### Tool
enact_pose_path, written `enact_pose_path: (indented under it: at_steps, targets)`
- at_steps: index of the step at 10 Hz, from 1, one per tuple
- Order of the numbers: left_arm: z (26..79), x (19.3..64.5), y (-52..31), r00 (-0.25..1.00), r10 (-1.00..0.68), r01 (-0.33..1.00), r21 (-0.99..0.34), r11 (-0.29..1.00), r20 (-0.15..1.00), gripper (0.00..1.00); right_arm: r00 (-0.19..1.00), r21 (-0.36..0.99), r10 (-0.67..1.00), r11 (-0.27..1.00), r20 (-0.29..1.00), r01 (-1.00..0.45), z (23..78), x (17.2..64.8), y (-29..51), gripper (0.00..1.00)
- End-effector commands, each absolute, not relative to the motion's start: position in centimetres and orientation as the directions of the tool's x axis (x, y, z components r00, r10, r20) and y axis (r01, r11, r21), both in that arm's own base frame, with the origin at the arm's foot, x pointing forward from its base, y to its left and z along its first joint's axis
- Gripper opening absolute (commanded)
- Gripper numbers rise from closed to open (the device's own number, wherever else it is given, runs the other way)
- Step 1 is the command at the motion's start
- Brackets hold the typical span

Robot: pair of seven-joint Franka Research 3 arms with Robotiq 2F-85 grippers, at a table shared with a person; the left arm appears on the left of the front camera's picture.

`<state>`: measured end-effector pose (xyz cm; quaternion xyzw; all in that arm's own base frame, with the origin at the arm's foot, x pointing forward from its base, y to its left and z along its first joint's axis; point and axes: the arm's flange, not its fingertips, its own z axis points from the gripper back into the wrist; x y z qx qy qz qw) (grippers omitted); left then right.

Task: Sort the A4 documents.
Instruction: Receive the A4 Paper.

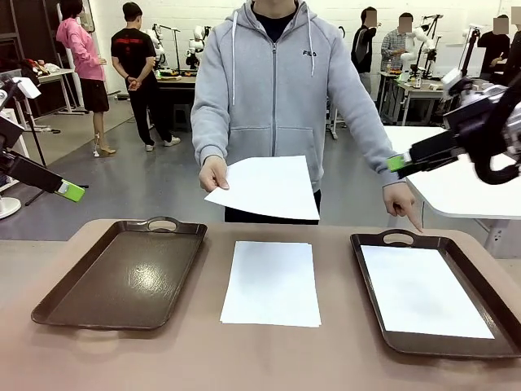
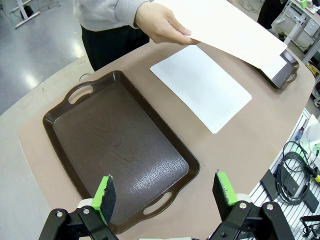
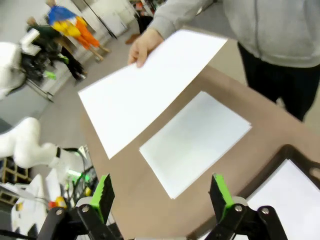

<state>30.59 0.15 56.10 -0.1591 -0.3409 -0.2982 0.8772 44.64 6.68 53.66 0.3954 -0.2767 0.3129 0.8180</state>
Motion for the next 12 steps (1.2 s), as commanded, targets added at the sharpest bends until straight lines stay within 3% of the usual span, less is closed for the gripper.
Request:
enact_pose_path:
  at_steps: [1, 5, 8, 12]
  targets:
    - [56.0, 30.7, 0.1, 0.591, -0.415, 0.630, -0.075, 0.773, 0.691, 1.00, 0.753, 0.611, 0.216, 0.469, 0.621, -0.638, 51.5, 47.1, 8.8, 1.00]
    - [56.0, 30.7, 0.1, 0.591, -0.415, 0.630, -0.075, 0.773, 0.691, 1.00, 0.886, 0.835, 0.101, 0.302, 0.452, -0.460, 47.0, 51.4, 11.5, 1.00]
    - [56.0, 30.7, 0.1, 0.591, -0.415, 0.630, -0.075, 0.773, 0.691, 1.00, 0.922, 0.907, 0.055, 0.166, 0.384, -0.388, 45.5, 53.3, 13.1, 1.00]
    - [56.0, 30.7, 0.1, 0.591, -0.415, 0.630, -0.075, 0.773, 0.691, 1.00, 0.942, 0.924, 0.061, 0.184, 0.331, -0.336, 43.8, 54.7, 15.8, 1.00]
